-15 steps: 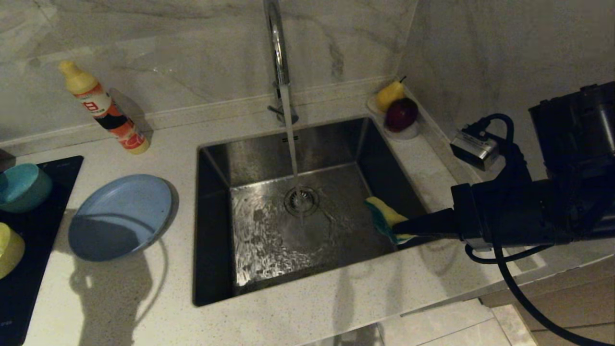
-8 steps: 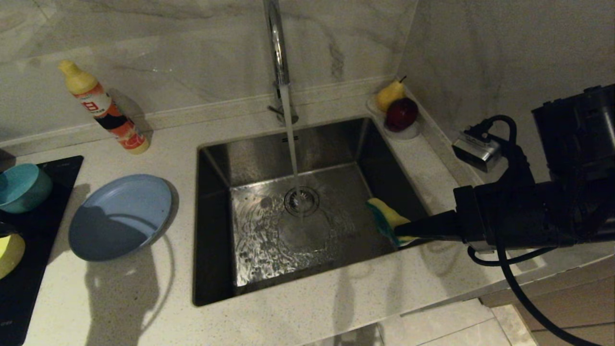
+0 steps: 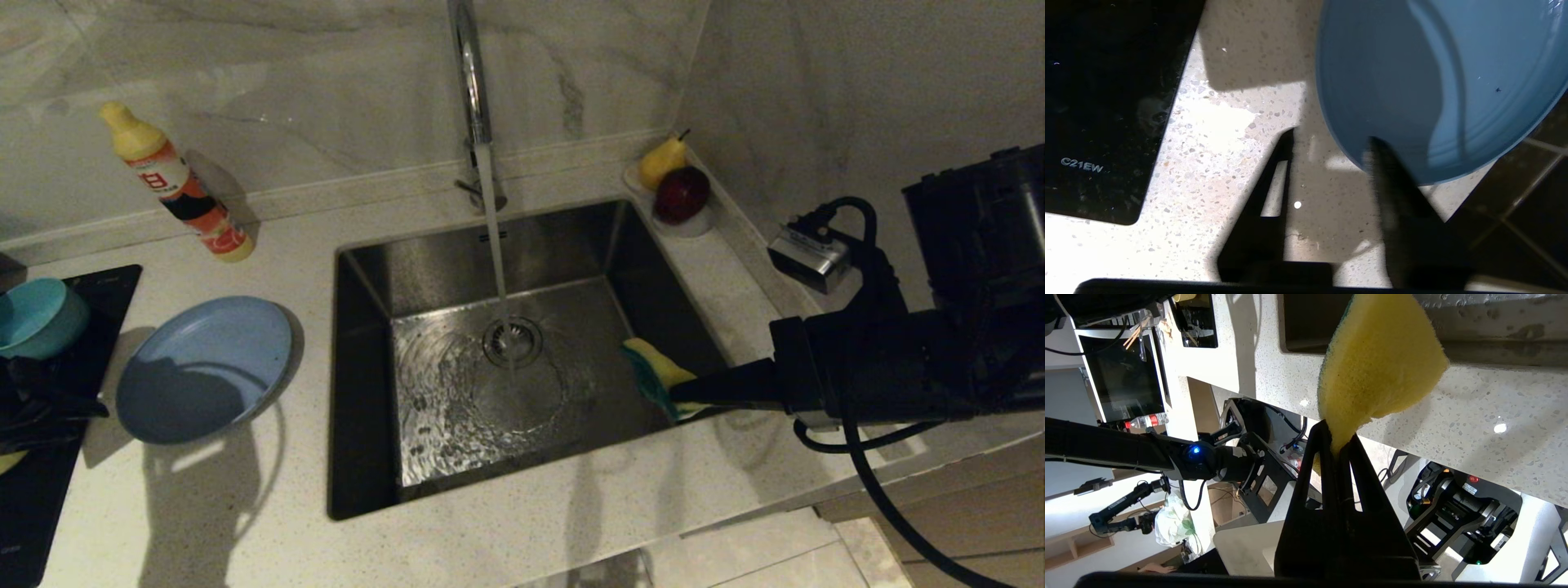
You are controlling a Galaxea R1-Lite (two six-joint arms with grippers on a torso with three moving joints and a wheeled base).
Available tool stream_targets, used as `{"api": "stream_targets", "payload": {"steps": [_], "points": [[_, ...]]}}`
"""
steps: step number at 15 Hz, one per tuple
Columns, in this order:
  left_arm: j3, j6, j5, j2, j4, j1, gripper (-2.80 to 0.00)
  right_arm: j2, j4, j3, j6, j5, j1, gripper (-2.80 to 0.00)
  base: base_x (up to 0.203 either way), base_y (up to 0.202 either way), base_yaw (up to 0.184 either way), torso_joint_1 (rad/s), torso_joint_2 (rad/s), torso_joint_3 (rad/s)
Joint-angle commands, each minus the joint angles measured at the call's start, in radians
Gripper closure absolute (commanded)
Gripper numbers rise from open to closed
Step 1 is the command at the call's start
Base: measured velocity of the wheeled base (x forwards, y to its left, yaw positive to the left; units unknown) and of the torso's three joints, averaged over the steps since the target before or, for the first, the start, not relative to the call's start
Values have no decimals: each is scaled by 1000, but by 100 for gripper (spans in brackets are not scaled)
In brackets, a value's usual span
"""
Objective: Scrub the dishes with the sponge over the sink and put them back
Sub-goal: Wash the plate
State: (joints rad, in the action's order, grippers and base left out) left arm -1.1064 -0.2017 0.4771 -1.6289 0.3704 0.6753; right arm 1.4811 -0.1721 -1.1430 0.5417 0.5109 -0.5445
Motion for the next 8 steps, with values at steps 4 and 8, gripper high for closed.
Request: {"api": "stream_targets", "payload": {"steps": [4, 8], "points": [[-15, 41, 0, -57, 3, 0, -280, 5, -1, 8, 3, 3, 0, 0, 0, 0, 0, 0, 0, 0], [-21, 68, -46, -100, -3, -18, -280, -5, -1, 10, 4, 1, -2, 0, 0, 0, 0, 0, 0, 0]]}}
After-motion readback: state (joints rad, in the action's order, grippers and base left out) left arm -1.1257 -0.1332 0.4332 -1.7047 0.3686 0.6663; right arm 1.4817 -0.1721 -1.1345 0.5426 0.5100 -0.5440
